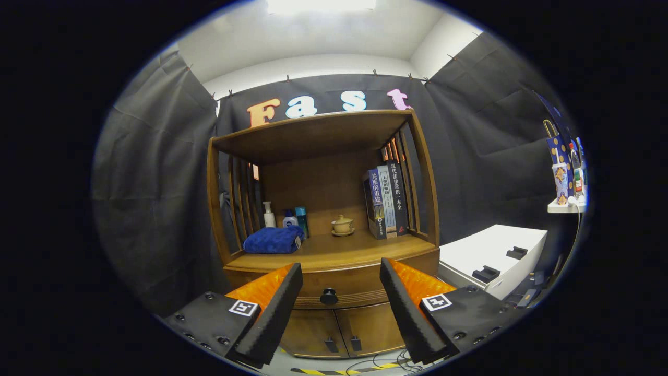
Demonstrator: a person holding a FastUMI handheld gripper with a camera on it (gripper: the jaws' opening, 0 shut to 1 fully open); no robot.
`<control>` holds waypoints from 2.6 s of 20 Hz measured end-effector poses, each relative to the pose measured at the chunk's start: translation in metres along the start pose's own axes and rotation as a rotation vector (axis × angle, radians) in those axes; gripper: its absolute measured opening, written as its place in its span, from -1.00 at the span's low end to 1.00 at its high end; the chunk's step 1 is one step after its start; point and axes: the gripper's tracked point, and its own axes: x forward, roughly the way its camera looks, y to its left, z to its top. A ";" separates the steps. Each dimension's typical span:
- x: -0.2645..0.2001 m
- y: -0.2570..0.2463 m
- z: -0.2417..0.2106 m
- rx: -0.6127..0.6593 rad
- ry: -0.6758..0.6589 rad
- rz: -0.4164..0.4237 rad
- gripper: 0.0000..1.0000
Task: Pull open the drawer, take out the items inside it, and place them on the countertop above the cabinet.
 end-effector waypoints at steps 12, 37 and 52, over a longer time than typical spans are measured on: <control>0.039 0.002 -0.046 -0.014 -0.015 0.020 0.96; 0.176 0.025 -0.215 -0.005 0.275 0.068 0.08; 0.094 0.025 -0.202 -0.024 0.258 0.057 -0.37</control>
